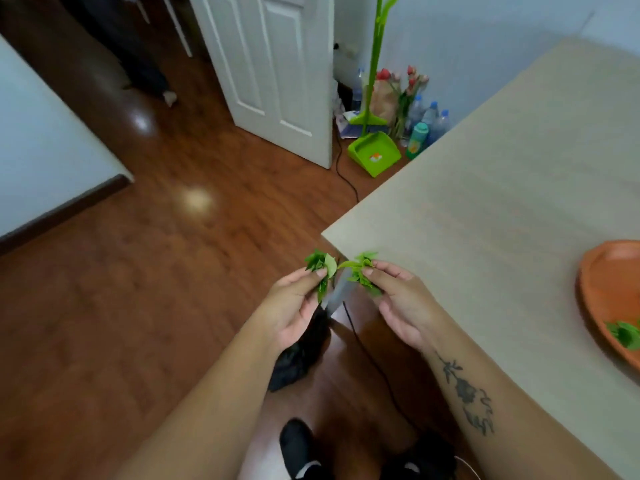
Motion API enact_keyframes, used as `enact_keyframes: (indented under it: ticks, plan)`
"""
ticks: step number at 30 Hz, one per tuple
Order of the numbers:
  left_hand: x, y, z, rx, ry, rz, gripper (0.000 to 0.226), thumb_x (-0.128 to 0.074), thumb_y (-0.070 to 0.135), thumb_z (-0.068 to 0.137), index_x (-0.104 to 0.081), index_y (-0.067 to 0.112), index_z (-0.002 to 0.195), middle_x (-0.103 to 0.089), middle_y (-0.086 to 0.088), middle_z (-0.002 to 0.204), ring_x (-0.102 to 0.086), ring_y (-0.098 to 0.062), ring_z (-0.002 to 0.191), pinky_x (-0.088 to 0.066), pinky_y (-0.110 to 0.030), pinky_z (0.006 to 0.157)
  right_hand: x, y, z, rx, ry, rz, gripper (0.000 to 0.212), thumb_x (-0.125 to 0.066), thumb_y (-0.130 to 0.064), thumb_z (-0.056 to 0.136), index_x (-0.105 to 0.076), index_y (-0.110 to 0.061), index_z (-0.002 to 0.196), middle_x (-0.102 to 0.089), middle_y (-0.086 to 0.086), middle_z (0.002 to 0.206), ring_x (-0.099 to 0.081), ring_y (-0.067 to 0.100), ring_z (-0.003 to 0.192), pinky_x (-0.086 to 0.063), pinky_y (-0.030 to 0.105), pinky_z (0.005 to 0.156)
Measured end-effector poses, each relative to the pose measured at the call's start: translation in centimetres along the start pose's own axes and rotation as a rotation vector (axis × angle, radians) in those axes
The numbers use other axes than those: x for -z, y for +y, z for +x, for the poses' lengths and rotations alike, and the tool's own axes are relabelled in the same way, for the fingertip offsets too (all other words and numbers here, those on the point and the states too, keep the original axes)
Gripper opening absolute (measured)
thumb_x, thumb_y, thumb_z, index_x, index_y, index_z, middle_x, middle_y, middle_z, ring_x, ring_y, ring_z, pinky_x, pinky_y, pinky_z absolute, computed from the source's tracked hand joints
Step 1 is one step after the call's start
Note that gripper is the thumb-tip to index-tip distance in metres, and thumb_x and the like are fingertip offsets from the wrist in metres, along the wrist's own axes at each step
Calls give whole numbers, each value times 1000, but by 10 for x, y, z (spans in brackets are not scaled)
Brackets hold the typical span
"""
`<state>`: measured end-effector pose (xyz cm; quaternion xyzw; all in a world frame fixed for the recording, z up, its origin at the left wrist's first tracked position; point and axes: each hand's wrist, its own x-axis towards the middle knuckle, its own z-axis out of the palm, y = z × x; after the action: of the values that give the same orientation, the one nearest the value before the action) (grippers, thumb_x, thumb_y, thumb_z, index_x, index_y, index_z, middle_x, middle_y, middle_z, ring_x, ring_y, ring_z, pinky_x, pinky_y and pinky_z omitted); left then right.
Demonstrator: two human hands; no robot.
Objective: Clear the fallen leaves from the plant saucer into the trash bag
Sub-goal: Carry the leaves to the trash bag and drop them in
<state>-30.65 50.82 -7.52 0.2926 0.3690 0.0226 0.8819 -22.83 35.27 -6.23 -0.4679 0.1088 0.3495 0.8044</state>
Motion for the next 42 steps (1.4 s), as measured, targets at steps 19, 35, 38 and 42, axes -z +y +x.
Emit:
enact_keyframes:
  ticks: [19,35,38,42]
  plan:
    - [165,20,49,-86,332,-201,19,-59,-2,91,-66,-3,108,-76,-9,93,-71,-10,82,-56,-18,83,-71,125,125,-316,-89,-279,13,-60,9,87,-62,5,99,-68,19,95,-67,22,86,-58,28,81]
    - [335,-135,258,79,608,163,16,-66,5,89,-67,-2,103,-70,-20,106,-70,-15,77,-57,-21,67,67,347,317,-438,-123,-976,25,-67,-7,87,-66,-5,112,-69,13,104,-65,25,96,-55,30,80]
    - [343,-139,277,140,652,379,46,-62,18,94,-49,2,135,-60,-16,125,-61,-17,92,-52,-29,80,73,362,331,-468,-180,-1145,48,-62,-18,93,-48,-9,138,-52,11,137,-52,27,122,-46,39,101]
    - [351,-138,278,152,649,485,49,-51,20,100,-39,3,145,-53,-14,136,-55,-24,113,-46,-38,102,75,364,332,-397,-151,-1191,37,-53,-12,98,-51,-5,134,-50,11,139,-47,30,127,-41,36,104]
